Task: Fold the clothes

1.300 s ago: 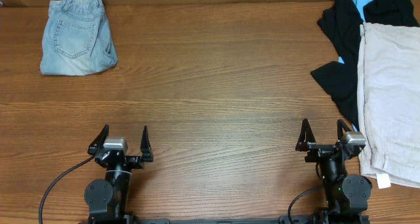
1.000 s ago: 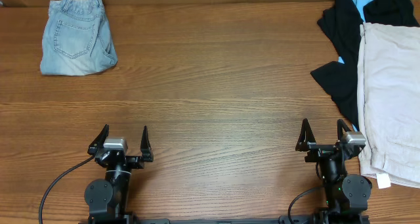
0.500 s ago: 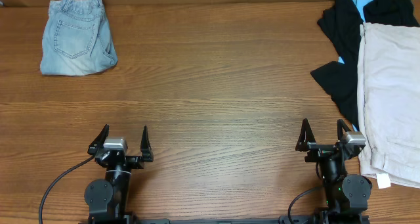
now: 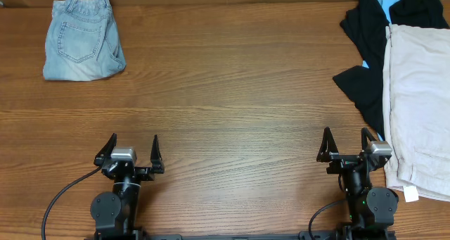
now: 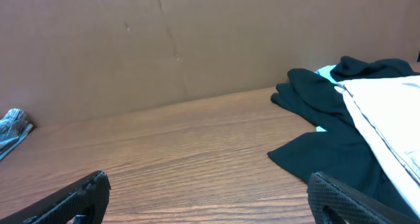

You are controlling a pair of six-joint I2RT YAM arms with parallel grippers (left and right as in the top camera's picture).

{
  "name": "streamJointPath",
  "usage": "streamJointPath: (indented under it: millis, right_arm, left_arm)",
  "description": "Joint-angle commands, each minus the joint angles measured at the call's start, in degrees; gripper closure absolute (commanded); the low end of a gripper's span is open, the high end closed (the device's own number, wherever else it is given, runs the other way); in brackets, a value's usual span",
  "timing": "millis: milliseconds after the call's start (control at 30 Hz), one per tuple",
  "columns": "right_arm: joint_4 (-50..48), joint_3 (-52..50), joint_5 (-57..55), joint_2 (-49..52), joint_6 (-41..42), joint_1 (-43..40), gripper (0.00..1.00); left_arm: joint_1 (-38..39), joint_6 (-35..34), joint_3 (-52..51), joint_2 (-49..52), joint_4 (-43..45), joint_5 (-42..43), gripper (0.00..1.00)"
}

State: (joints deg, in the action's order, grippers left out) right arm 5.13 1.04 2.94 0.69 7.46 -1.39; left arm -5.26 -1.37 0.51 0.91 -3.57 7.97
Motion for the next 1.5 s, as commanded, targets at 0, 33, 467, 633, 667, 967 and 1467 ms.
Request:
streamJointPath:
  millis: [0,33,467,633,667,967,1467]
  right_arm:
    - [-0.5,-0.6,-0.4,-0.5,-0.2,0.3,0.00]
    - [-0.5,-0.6,-0.4,-0.5,-0.2,0.3,0.00]
    - [-0.5,-0.6,-0.3,-0.5,-0.2,0.3,0.00]
    - [-1.4,-0.6,0.2,-0.5,0.0,0.3,0.00]
    - [-1.1,-0.6,0.2,-0.5,0.0,0.3,0.00]
    - [-0.6,-0.6,1.0,-0.3,0.0,0.3,0.00]
    - [-3.5,11.0,1.8,-0.2,-3.3,0.3,0.00]
  left_arm:
    - [0.1,0.1,-0.2,-0.6,-0.1,0.2,0.00]
    - [0.1,0.1,-0.2,-0.6,-0.1,0.2,0.00]
    - [0.1,0.1,-0.2,-0.5,-0.1,0.2,0.00]
    - [0.1,0.1,-0.2,-0.5,0.3,0.2,0.00]
    - [0.1,0.0,-0.2,-0.5,0.6,0.2,0.00]
    - [0.1,0.0,-0.2,-0.5,0.8,2.0,0.00]
    - [0.0,4.6,13.5,1.6,-2.1,9.4,0.00]
